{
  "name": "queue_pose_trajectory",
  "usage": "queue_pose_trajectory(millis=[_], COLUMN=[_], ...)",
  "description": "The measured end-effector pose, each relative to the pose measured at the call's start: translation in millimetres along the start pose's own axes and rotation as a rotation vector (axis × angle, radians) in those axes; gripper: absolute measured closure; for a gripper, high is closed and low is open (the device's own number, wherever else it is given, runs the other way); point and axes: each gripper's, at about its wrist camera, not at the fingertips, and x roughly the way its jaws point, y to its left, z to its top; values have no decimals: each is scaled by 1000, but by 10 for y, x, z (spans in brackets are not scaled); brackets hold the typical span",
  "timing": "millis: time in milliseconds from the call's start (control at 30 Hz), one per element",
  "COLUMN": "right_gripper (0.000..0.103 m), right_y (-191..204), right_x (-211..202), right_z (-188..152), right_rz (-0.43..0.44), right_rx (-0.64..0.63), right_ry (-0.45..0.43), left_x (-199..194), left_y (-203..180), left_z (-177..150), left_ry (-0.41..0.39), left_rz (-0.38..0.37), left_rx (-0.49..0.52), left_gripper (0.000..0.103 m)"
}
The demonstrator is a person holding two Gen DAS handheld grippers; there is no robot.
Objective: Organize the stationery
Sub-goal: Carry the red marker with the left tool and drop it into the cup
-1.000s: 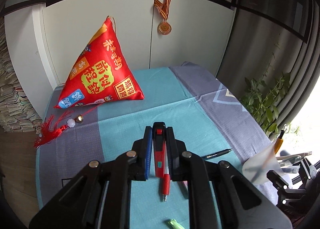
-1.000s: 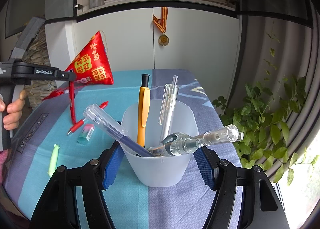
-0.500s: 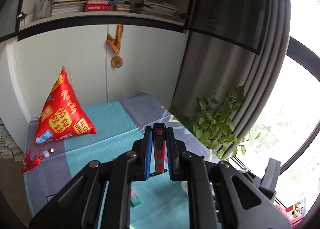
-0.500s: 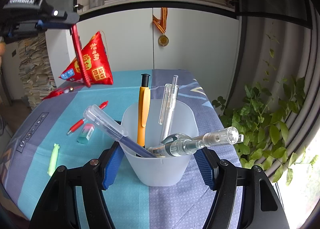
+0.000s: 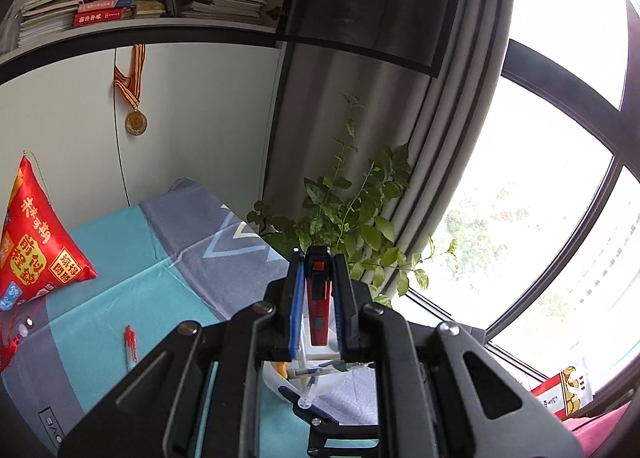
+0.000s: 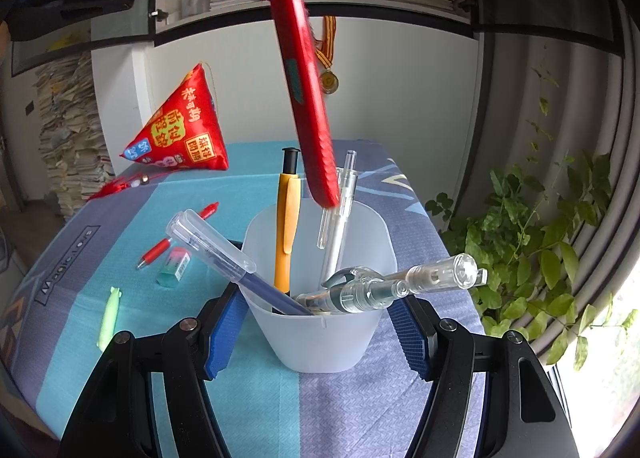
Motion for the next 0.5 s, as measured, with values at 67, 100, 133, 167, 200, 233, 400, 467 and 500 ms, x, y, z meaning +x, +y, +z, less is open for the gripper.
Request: queue_pose_trajectory(millis=[67,100,133,167,200,233,400,467,500], right_gripper=[34,34,34,34,34,34,33,33,33], right_y=[2,1,-2,0,1,7,8,9,10], right_x=[-1,-1,-1,0,0,0,-2,-2,-2], right_z=[2,2,3,3,2,3,3,4,4], right_rz=[0,0,0,0,0,1,1,1,1], right_rx=[-1,-1,0,1,1,1,0,1,1], right_ry=[0,-1,-1,0,0,0,0,0,0], left_x=[68,97,134,164,196,233,364,392,407], left_y=[-34,-40,-46,-53,-41,-42,-42,-47,-49], left_z=[-28,-37,-51,-67,-79,-96,-179,-208,-218], left_ry=[16,23,33,43,52,64,113,126,133], left_rz=[1,-1,-2,-1,-1,-2,0,-2,-1], left_rx=[12,14,16,19,20,20,27,33,37], left_gripper=[91,91,91,91,91,91,91,91,91])
